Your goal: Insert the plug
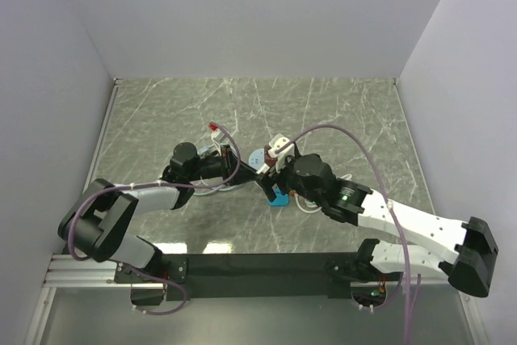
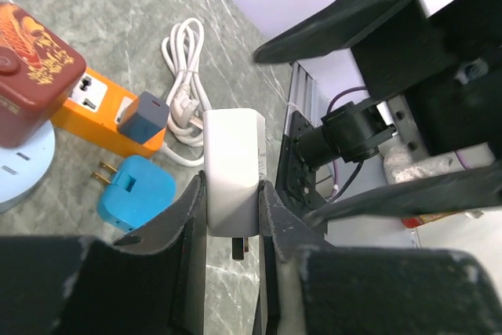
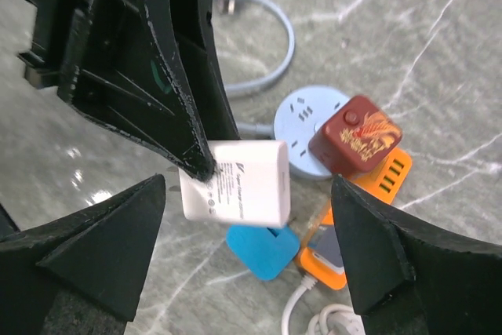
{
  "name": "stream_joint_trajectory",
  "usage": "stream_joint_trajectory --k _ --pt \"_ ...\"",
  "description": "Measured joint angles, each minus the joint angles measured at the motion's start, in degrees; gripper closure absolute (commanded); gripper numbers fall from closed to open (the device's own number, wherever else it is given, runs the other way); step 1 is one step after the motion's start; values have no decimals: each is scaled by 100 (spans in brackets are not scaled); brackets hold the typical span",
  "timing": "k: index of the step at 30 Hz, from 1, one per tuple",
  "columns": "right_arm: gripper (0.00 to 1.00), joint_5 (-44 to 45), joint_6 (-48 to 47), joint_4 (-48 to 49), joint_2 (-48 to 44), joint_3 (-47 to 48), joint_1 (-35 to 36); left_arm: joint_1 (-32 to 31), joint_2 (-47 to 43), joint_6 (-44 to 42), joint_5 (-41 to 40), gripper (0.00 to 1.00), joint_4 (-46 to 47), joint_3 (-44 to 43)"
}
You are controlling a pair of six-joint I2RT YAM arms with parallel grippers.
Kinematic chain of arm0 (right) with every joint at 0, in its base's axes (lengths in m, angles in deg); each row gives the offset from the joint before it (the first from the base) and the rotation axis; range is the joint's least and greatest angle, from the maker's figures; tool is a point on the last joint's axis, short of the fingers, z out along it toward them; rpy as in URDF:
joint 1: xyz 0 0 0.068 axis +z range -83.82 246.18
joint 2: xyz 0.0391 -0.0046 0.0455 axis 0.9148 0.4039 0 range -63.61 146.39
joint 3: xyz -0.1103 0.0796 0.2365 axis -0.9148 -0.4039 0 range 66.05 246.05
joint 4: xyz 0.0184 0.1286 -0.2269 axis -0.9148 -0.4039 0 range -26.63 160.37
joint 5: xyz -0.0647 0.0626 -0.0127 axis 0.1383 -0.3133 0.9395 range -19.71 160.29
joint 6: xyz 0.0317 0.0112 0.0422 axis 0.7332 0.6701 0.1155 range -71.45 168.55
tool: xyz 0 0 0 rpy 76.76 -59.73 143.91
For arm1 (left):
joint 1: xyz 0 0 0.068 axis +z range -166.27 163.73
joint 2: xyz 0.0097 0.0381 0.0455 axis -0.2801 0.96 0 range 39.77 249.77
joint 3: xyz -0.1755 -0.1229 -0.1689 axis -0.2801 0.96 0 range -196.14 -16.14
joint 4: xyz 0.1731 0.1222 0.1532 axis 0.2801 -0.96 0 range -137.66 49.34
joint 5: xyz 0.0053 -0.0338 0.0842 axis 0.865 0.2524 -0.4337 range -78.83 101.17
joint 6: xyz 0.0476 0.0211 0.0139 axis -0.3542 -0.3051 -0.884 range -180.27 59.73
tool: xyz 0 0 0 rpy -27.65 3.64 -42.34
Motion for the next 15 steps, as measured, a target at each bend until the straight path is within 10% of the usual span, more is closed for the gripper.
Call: stream_joint_trajectory --k 15 --pt "4 -520 361 -146 -1462 -271 -116 330 -975 -444 107 99 -361 232"
